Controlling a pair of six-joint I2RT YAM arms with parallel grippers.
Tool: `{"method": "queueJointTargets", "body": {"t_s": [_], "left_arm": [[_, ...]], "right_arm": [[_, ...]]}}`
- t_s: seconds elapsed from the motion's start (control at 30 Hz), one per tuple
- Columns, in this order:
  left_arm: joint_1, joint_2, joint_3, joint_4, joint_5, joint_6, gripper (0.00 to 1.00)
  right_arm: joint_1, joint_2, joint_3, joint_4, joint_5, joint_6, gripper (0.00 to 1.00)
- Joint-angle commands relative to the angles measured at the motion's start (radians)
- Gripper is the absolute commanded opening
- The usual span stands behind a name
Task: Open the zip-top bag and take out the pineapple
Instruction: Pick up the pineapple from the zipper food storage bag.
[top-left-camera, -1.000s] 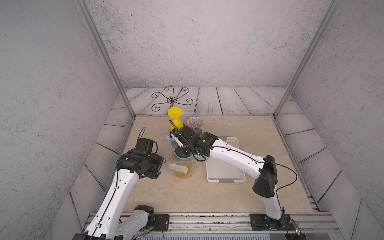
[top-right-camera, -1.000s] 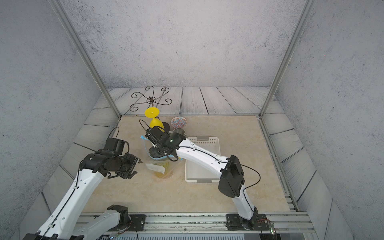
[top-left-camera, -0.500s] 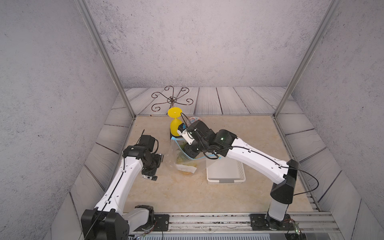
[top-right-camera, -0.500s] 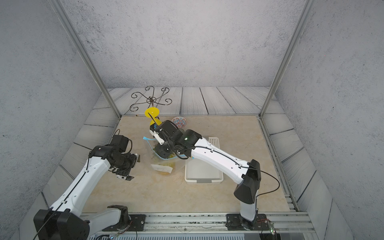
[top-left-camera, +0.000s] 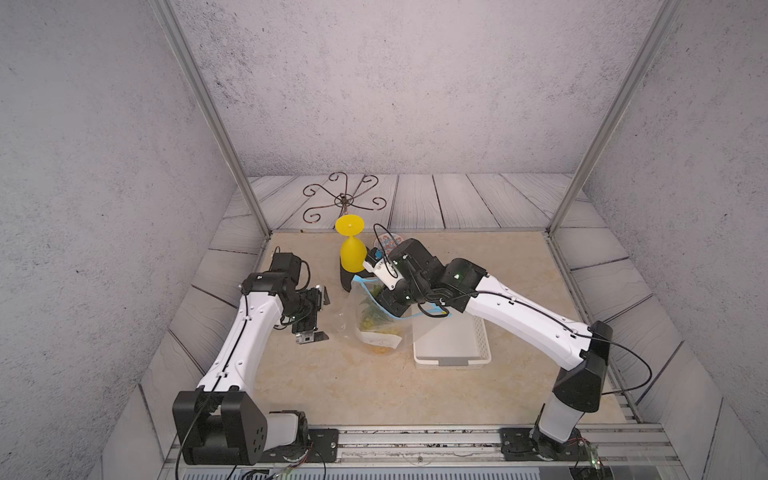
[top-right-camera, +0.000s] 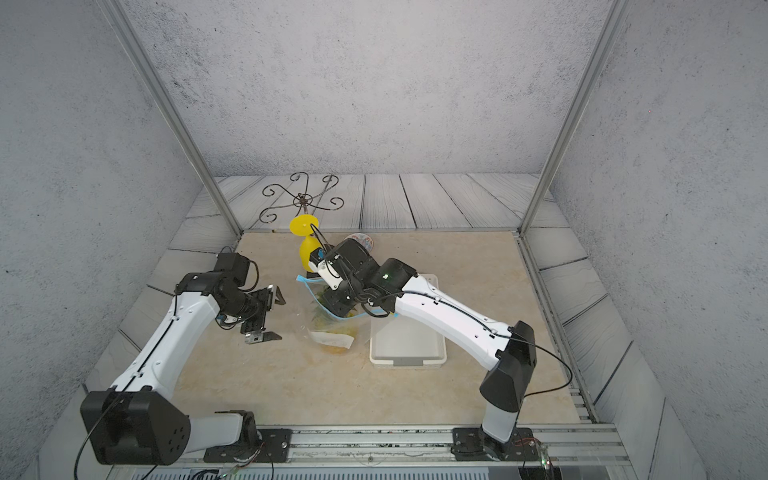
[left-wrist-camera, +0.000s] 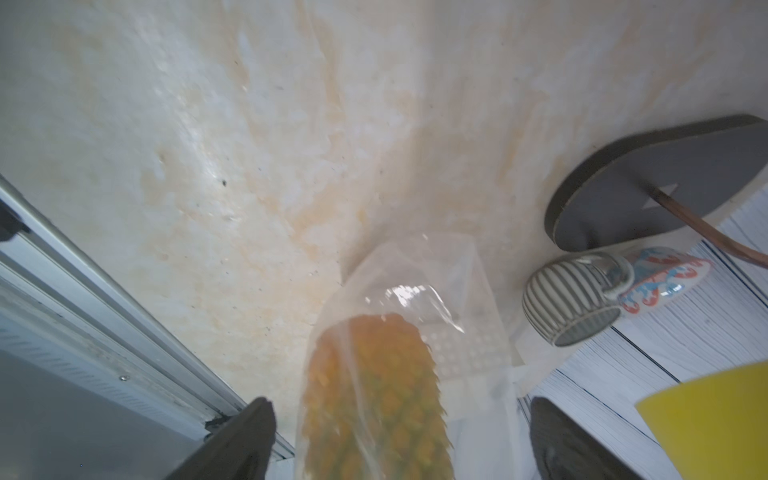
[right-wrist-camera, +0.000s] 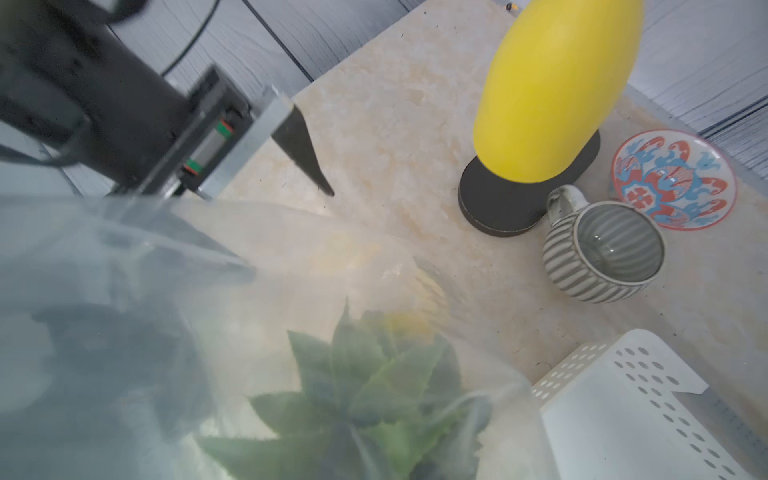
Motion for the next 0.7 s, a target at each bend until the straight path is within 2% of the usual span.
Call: {"method": "queueJointTargets", "body": {"t_s": [0.0,0.17,0.27,0.4,0.57,0.63,0.67], "left_arm": [[-0.037,0.001,-0.027,-0.02,0.118,-0.06,0.97],[-0.054,0.059,-0.018,-0.077,0.17,0.0,0.97],[-0.055,0.095,-0.038,-0.048,0.216,-0.003,0.97],[-0.055,0.145,-0.062,0.011,0.206,-0.006,0.97],[-0.068,0.211,-0.068,-0.023,0.195,0.071,0.97],[-0.078,0.207,-0.095,0.001,0.188,0.06,0.95],[-0.085,0.206,-0.113,0.029,0.186,0.04,0.91]], "right_arm": [[0.0,-0.127,0.01,0.119,-0.077,-0.012,0.0],[0.0,-0.125,0.006,0.135,-0.127,-0.014,0.0],[0.0,-0.132,-0.002,0.147,-0.152,-0.012,0.0],[0.0,-0.146,-0.012,0.162,-0.172,-0.001,0.0],[0.0,-0.157,-0.001,0.166,-0.152,-0.003,0.0],[0.0,-0.152,0.019,0.165,-0.158,0.002,0.0],[0.0,-0.148,0.028,0.163,-0.164,0.006,0.0]]}}
